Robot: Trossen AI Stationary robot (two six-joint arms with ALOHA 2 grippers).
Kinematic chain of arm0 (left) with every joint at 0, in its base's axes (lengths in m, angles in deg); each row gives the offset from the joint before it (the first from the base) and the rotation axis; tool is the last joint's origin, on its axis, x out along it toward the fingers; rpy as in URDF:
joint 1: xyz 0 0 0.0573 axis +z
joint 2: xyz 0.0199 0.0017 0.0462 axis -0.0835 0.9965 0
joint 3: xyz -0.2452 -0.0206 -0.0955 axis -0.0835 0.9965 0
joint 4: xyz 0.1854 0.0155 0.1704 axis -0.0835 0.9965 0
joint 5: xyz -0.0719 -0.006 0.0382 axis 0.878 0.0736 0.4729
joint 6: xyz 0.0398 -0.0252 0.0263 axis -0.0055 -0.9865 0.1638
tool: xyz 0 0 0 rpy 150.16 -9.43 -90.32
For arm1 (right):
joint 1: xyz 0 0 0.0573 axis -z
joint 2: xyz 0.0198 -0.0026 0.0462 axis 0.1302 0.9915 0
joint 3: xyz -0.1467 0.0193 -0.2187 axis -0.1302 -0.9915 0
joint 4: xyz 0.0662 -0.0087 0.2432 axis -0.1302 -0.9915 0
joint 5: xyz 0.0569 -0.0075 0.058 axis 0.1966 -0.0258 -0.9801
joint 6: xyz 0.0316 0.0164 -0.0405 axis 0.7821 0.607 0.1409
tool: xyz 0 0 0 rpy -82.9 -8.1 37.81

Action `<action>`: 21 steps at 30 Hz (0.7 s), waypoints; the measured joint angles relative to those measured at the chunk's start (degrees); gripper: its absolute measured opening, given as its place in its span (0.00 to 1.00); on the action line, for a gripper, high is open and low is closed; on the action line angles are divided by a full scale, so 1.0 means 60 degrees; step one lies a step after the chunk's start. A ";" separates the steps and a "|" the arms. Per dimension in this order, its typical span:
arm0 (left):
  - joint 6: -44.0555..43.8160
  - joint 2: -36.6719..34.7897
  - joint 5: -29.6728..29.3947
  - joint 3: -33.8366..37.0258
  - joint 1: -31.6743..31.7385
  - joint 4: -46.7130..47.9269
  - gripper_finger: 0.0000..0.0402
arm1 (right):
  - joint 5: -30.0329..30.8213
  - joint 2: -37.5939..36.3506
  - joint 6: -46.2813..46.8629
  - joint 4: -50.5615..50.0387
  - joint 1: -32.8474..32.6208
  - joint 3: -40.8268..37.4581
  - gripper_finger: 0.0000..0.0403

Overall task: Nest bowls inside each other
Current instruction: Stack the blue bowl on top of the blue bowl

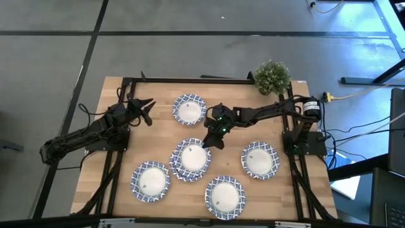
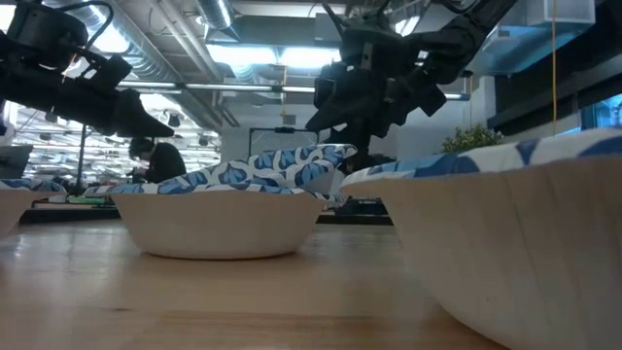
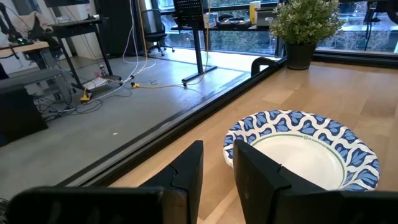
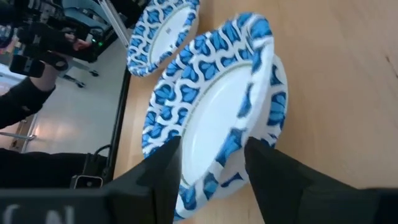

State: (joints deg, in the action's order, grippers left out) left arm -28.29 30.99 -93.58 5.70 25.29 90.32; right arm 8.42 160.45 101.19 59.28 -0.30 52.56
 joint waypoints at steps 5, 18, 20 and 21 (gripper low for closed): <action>-0.0001 -0.0002 -0.0002 -0.0001 -0.0001 0.0000 0.21 | 0.0096 -0.0006 0.0085 0.0007 0.0000 0.0000 0.42; -0.0001 0.0000 -0.0002 0.0000 0.0002 -0.0004 0.21 | 0.0110 -0.0006 0.0302 0.0014 0.0000 0.0000 0.06; 0.0000 -0.0002 -0.0002 -0.0003 0.0002 -0.0001 0.21 | 0.0109 -0.0006 0.0307 0.0001 0.0000 0.0000 0.02; 0.0000 0.0002 0.0002 0.0000 0.0002 0.0000 0.21 | 0.0102 -0.0006 0.0364 -0.0021 0.0000 0.0000 0.02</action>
State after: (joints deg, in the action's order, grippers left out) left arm -28.29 31.00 -93.57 5.70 25.30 90.32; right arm 9.04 160.41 103.38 59.16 -0.30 52.56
